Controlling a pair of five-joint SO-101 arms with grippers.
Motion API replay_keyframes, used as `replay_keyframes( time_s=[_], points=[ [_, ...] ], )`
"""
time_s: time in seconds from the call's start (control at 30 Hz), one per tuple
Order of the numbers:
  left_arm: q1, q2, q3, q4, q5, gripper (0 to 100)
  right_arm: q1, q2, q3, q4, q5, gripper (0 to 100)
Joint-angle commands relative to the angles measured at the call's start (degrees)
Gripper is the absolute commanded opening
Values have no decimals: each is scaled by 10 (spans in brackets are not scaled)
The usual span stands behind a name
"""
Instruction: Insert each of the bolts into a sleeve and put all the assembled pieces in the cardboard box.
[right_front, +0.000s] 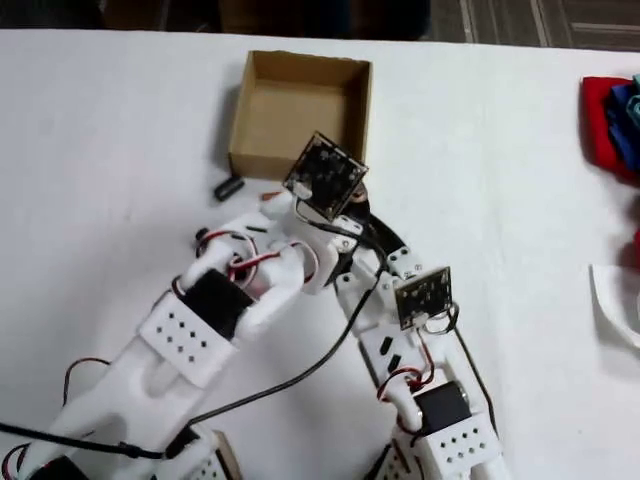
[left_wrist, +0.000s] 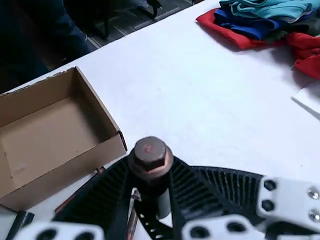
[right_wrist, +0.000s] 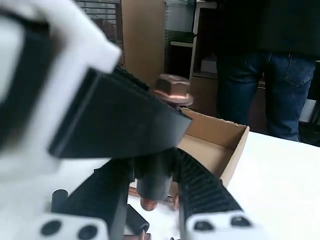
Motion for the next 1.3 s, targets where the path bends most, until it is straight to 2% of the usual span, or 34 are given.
replay_keyframes(
  time_s=[0.0, 0.2, 0.33, 0.5, 0.67, 0.8, 0.93, 1.1, 1.27],
  points=[
    [-26, -6, -62, 78, -4, 111, 7, -2, -23, -2, 1, 22],
    [-43, -6, -93, 140, -7, 151, 32, -1, -38, 29, 1, 22],
    [-44, -6, -119, 146, -7, 151, 47, -1, -62, 76, 2, 22],
    [-48, -6, -165, 147, -11, 146, 64, 22, -66, 87, 2, 23],
    [-136, -3, -101, 142, -69, 146, 122, 190, -173, 98, 3, 24],
    [-244, -5, -16, 141, -110, 146, 179, 444, -424, 137, 3, 24],
    [-352, -4, 51, 92, -97, 146, 177, 739, -789, 312, -4, 22],
    [-454, -2, 154, -27, -72, 146, 136, 1081, -1297, 502, -82, 22],
    [-496, -2, 272, -162, -72, 146, 111, 1388, -1731, 565, -99, 22]
  ],
)
